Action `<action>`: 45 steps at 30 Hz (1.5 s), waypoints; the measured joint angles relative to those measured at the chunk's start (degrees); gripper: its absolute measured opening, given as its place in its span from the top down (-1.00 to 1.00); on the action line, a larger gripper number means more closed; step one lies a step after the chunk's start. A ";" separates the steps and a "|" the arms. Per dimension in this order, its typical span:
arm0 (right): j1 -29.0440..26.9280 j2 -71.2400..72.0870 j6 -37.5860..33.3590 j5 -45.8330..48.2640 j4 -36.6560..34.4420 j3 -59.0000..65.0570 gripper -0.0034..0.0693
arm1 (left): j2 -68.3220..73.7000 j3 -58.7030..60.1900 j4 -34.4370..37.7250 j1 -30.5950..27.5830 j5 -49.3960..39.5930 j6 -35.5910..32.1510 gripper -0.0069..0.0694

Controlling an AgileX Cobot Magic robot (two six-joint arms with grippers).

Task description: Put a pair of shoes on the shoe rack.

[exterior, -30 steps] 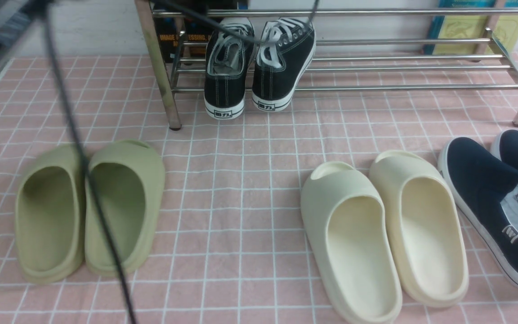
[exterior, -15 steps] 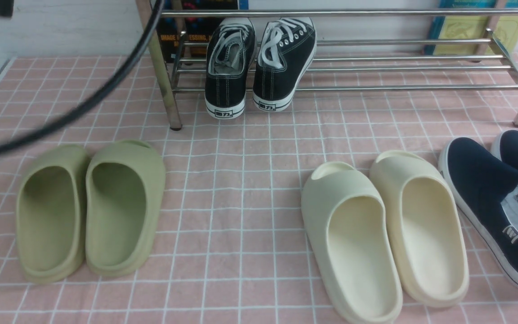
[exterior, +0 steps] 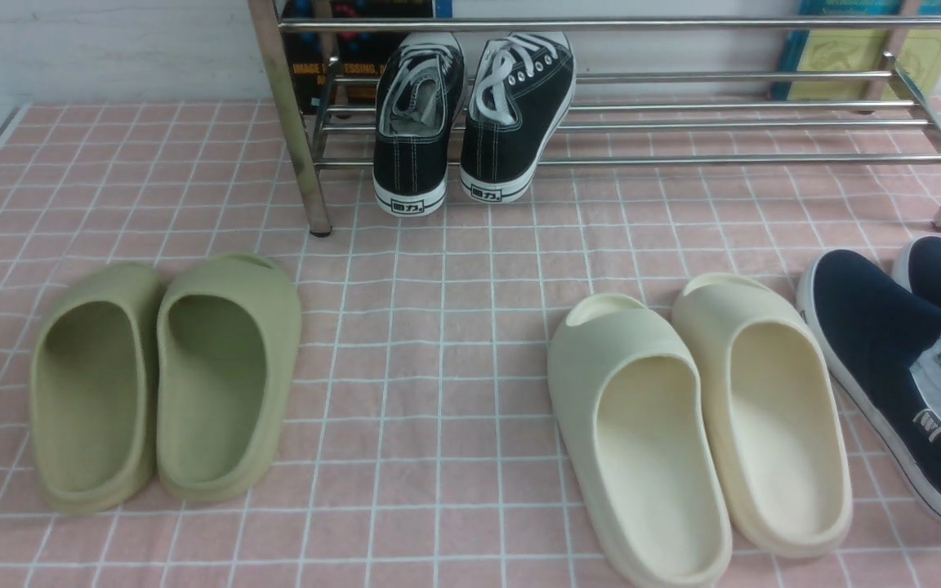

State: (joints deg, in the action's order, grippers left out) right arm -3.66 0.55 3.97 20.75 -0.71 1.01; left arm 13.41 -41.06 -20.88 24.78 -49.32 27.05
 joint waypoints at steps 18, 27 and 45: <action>0.00 0.00 0.00 0.00 0.00 0.00 0.24 | -10.94 26.96 2.08 -13.43 30.54 -2.83 0.81; 0.00 0.00 0.00 0.00 0.00 0.00 0.24 | -12.83 42.25 8.70 -27.72 44.85 -10.83 0.81; 0.00 0.00 0.00 0.00 0.00 0.00 0.24 | -14.07 42.51 15.08 -27.91 28.52 -22.41 0.81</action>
State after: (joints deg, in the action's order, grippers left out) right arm -3.66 0.55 3.97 20.75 -0.71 1.01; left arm -0.65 1.45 -5.80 -3.14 -20.80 4.64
